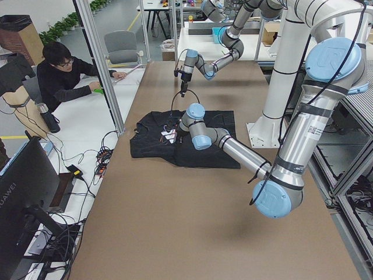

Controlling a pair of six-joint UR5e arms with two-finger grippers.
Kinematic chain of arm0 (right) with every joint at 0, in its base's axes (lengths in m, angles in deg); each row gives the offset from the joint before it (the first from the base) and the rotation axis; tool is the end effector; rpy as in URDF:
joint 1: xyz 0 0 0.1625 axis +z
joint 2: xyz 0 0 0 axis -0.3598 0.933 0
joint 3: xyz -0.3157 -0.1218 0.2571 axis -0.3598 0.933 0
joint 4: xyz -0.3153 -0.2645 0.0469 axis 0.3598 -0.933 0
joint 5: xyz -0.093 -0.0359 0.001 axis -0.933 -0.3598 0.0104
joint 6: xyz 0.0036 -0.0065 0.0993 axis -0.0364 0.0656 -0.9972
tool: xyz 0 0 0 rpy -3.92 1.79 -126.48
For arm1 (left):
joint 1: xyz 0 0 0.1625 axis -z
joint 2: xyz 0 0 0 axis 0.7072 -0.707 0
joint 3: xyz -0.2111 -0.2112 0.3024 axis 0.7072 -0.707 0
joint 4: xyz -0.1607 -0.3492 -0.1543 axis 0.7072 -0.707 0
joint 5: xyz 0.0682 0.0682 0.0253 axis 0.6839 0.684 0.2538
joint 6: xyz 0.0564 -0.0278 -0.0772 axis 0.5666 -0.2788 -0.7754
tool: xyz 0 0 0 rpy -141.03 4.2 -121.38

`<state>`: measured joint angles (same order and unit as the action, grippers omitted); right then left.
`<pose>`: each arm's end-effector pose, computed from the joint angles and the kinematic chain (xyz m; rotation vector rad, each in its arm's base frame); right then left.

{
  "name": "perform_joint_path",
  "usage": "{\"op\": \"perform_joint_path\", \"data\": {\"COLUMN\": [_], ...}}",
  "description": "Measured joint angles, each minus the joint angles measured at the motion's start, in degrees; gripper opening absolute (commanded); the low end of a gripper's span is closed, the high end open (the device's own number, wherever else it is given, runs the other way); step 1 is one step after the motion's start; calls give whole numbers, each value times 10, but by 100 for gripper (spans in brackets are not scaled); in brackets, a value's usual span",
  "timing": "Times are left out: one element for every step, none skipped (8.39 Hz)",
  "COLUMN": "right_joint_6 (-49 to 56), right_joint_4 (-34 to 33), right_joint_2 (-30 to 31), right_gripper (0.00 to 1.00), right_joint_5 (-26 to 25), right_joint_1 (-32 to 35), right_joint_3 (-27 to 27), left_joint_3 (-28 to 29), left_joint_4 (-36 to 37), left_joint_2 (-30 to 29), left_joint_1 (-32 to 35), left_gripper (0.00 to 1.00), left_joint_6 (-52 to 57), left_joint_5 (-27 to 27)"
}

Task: Fold clothes
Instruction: 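Move both grippers to the hem corners nearest the robot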

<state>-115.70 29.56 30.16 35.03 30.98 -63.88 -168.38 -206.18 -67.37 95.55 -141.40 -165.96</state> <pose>-0.3253 -0.5515 0.3283 0.3526 -1.1108 0.0194 0.3195 -0.5374 0.2869 0.3988 1.1406 -0.2108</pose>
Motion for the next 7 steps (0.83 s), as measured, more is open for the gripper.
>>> {"op": "perform_joint_path", "data": {"right_joint_6": [-8,-32,-55,-77,-93,-110,-143], "right_joint_4": [-5,-21,-35,-39,-32,-24,-18], "right_joint_2": [37,61,76,102,138,168,187], "right_gripper": [94,94,94,94,94,94,94], "right_joint_5": [24,63,92,97,80,59,40], "right_joint_1": [-2,-3,-6,-18,-44,-77,-116], "right_joint_3": [-33,-56,-69,-86,-113,-141,-168], "left_joint_3": [-24,-44,-64,-78,-85,-89,-92], "left_joint_4": [-2,-4,-11,-28,-61,-93,-115], "left_joint_2": [31,58,85,111,140,162,178], "left_joint_1": [-7,-17,-29,-46,-68,-84,-93], "left_gripper": [95,95,95,95,95,95,94], "left_joint_6": [-9,-13,-15,-16,-22,-36,-47], "left_joint_5": [-1,-2,-3,-1,2,3,5]}}
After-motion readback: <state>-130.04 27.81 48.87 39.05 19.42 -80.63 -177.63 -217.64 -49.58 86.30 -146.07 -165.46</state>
